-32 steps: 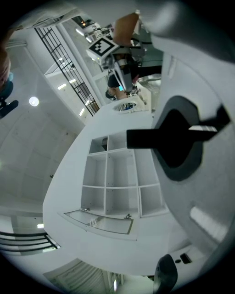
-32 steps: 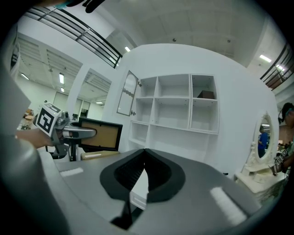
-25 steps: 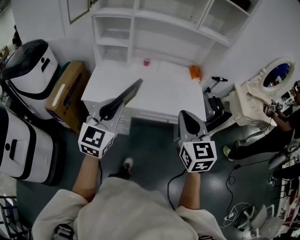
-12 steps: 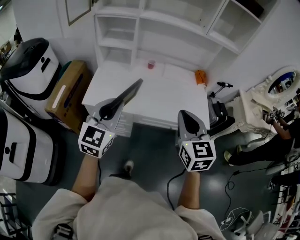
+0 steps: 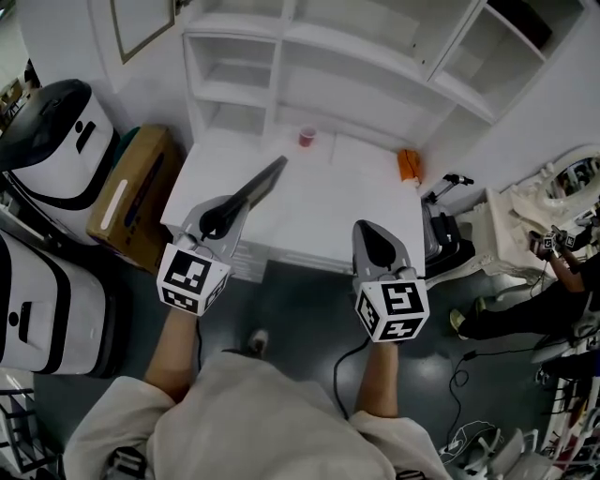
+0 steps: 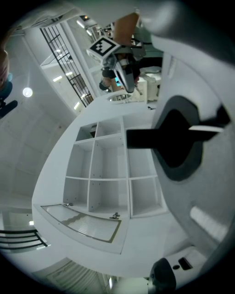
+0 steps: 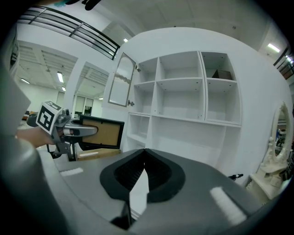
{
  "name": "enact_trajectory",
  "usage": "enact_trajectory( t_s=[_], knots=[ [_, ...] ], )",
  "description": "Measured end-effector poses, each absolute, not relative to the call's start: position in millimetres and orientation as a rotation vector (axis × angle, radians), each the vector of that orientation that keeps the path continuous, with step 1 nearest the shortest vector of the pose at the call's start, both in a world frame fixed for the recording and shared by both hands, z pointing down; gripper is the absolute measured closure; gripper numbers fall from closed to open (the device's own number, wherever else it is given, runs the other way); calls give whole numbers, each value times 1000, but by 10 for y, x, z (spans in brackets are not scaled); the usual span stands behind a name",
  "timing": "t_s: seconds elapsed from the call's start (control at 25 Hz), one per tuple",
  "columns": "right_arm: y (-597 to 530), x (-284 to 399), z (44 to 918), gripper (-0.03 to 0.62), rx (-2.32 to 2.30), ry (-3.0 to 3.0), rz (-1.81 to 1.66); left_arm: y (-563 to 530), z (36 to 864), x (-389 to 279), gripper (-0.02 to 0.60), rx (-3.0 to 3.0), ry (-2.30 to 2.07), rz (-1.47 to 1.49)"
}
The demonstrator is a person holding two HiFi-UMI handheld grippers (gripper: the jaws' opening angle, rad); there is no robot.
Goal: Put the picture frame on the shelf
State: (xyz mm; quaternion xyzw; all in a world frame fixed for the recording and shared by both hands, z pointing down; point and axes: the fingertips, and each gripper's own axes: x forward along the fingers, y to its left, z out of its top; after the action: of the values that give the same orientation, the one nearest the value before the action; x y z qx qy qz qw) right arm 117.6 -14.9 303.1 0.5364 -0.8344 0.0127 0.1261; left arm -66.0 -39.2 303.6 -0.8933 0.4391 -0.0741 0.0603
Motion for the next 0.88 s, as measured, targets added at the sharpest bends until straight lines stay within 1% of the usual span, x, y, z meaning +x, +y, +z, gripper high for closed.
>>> enact_trajectory(
  t_s=[0.32, 0.88],
  knots=[
    [-715, 1079, 3117, 588, 1528, -2432, 51, -922, 3118, -780, 571, -2703, 1364, -229],
    [-1460, 734, 3187, 588, 1452, -2453, 54, -1584, 3128, -1174, 571, -2675, 1464, -190]
  ],
)
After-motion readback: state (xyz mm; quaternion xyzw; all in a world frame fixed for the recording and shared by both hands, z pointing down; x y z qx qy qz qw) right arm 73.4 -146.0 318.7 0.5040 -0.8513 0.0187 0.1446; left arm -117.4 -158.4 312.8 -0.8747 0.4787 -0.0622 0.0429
